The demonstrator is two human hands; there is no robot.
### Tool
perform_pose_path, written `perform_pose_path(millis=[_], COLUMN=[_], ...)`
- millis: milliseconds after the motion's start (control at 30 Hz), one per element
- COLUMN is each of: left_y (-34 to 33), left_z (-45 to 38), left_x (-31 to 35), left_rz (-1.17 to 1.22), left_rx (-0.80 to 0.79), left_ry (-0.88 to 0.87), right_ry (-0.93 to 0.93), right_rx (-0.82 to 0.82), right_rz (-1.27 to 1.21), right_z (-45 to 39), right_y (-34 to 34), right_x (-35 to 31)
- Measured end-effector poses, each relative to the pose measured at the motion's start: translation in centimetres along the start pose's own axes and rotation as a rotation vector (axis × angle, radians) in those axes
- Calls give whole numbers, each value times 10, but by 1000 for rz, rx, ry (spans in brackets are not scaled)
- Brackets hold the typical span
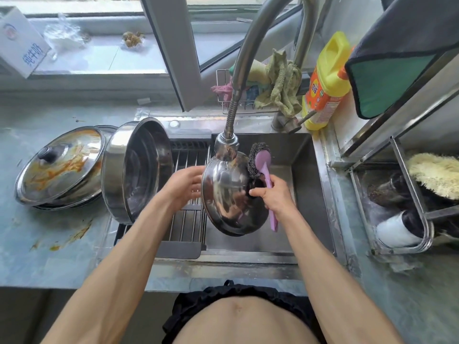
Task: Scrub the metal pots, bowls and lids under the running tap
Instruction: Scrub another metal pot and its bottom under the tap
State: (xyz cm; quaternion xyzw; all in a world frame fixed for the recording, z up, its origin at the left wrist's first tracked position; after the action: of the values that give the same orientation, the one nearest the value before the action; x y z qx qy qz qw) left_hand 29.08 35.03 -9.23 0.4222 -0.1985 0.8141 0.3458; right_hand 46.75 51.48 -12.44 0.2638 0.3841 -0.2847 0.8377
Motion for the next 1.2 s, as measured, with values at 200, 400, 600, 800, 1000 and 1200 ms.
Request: perform_pose_path(millis=[200, 400, 600, 800, 1000, 1200], left_y=[-9, -8, -9, -6, 1, 2], left_z=[-7, 6, 16, 20, 1, -12], left_x=[-18, -34, -37, -26, 1, -1], left_rz=[242, 264, 288, 140, 44, 245], left_rx=[79, 3, -133, -216, -83, 106], left_ry=[94, 44, 1, -23, -60, 55], right_ry=[-159, -361, -398, -297, -106, -53], right_rx=[95, 131, 43, 96, 85, 44], right_rz=[-23, -16, -82, -110, -91, -92], right_z=[-9, -20, -21, -13, 2, 2], right_y=[-4, 1, -5, -5, -3, -4], right_x=[8, 24, 24, 16, -5, -6])
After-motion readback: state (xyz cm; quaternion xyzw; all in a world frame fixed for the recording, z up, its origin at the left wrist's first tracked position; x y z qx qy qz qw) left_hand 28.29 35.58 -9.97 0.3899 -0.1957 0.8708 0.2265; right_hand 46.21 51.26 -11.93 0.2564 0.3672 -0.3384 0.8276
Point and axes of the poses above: each hand's wrist, its own z-axis away from the middle knuckle, its own y-axis out of the back of the hand, x = y × z, the point moved 4 cm from there along -z, towards the middle knuckle, and after that the axes turned 3 degrees about -y, right-handed, at the moved point
